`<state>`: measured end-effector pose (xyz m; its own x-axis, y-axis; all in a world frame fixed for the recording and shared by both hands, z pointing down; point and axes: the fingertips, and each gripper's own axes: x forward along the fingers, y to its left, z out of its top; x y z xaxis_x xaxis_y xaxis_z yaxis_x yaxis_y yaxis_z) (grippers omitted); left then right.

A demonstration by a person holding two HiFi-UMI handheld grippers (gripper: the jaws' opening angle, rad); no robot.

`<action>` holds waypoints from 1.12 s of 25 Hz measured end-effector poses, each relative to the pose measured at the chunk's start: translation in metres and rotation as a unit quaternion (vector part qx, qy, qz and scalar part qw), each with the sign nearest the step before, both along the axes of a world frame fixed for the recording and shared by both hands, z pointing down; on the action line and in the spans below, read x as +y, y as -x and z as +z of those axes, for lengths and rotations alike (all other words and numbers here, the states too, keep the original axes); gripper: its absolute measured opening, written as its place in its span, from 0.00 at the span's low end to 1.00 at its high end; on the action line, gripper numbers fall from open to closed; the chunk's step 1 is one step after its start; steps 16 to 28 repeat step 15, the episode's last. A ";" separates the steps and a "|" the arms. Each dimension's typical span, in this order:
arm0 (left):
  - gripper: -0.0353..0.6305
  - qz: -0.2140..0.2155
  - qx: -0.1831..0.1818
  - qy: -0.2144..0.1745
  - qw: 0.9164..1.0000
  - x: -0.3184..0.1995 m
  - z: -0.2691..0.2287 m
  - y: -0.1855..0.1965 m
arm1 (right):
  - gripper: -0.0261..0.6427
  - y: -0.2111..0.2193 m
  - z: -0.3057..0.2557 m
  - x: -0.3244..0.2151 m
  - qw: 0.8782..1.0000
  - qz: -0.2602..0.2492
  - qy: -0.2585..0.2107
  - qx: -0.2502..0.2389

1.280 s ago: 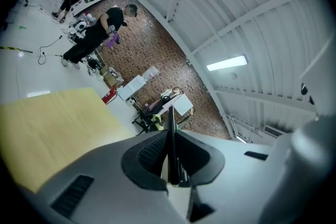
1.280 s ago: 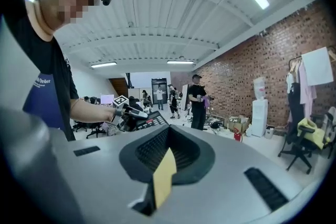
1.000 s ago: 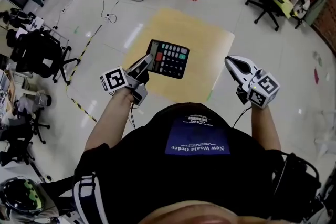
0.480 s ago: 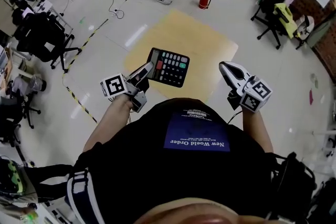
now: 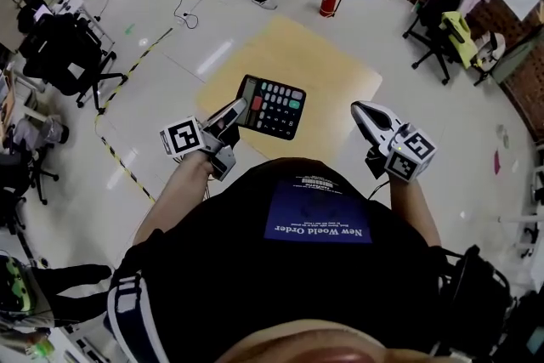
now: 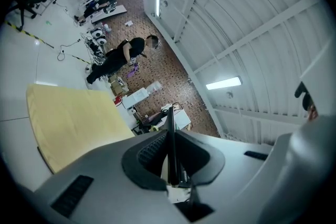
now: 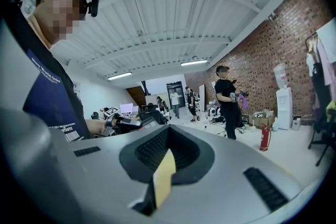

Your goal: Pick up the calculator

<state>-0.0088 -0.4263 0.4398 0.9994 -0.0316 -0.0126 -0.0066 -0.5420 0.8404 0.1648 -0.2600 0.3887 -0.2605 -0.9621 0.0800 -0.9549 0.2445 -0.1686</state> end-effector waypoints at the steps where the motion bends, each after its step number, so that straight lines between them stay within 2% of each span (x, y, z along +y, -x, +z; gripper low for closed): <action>1: 0.13 0.001 0.001 -0.001 1.000 0.000 0.000 0.000 | 0.02 0.001 0.000 0.000 1.000 0.000 0.001 0.002; 28: 0.13 0.016 0.015 0.003 1.000 0.004 -0.010 -0.003 | 0.02 0.003 -0.002 0.005 1.000 0.003 0.001 0.010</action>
